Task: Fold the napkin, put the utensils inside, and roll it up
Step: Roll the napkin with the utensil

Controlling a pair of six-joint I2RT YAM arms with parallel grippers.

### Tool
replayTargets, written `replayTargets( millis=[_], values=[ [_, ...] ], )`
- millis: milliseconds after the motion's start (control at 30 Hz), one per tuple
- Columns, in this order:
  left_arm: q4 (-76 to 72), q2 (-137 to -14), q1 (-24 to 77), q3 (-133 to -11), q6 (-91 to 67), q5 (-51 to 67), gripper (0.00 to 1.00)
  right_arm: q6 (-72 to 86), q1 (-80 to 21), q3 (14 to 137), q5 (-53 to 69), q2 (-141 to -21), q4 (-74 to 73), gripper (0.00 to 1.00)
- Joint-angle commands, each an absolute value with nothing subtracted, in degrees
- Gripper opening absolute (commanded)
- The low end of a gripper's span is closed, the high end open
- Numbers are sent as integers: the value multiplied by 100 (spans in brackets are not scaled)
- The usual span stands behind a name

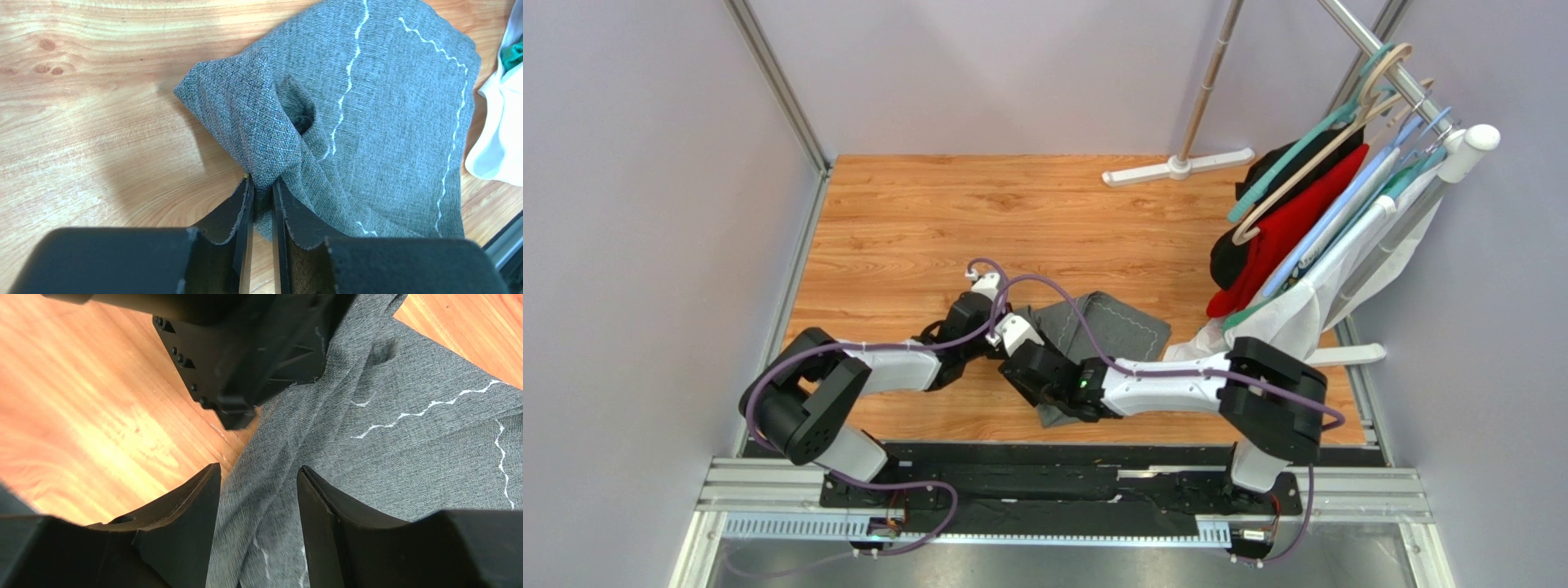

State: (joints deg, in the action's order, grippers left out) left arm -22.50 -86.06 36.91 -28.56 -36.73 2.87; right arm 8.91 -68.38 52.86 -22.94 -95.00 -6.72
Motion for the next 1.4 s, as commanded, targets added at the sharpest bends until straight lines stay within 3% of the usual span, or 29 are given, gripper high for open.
replayTargets(
  millis=[0, 467, 633, 1067, 1167, 1233, 1300, 1333, 1367],
  values=[
    [-1951, -8604, 3727, -2909, -3410, 387, 0, 1204, -7057, 5669, -3479, -9878, -615, 53],
    [-2048, -8578, 3726, -2865, -3472, 413, 0, 1538, -7356, 5731, -4008, -10380, -616, 46],
    [-2048, -8552, 3727, -2856, -3472, 422, 0, 1582, -7356, 5661, -3815, -10494, -563, 37],
    [-2100, -8315, 3727, -2751, -3586, 422, 0, 2574, -6979, 5572, -2920, -10749, -1159, 33],
    [-2101, -8192, 3718, -2690, -3604, 378, 0, 2961, -6908, 5467, -2577, -10767, -1169, 27],
    [-2048, -8130, 3727, -2681, -3612, 326, 1, 3164, -6847, 5362, -2470, -10767, -1151, 15],
    [-2013, -7981, 3726, -2646, -3647, 264, 9, 3243, -6751, 5222, -2277, -10670, -994, 1],
    [-1987, -7911, 3727, -2611, -3656, 229, 12, 3278, -6698, 5047, -2181, -10618, -880, 0],
    [-1943, -7710, 3709, -2602, -3656, 211, 23, 3304, -6654, 4923, -1953, -10556, -592, 0]
  ],
)
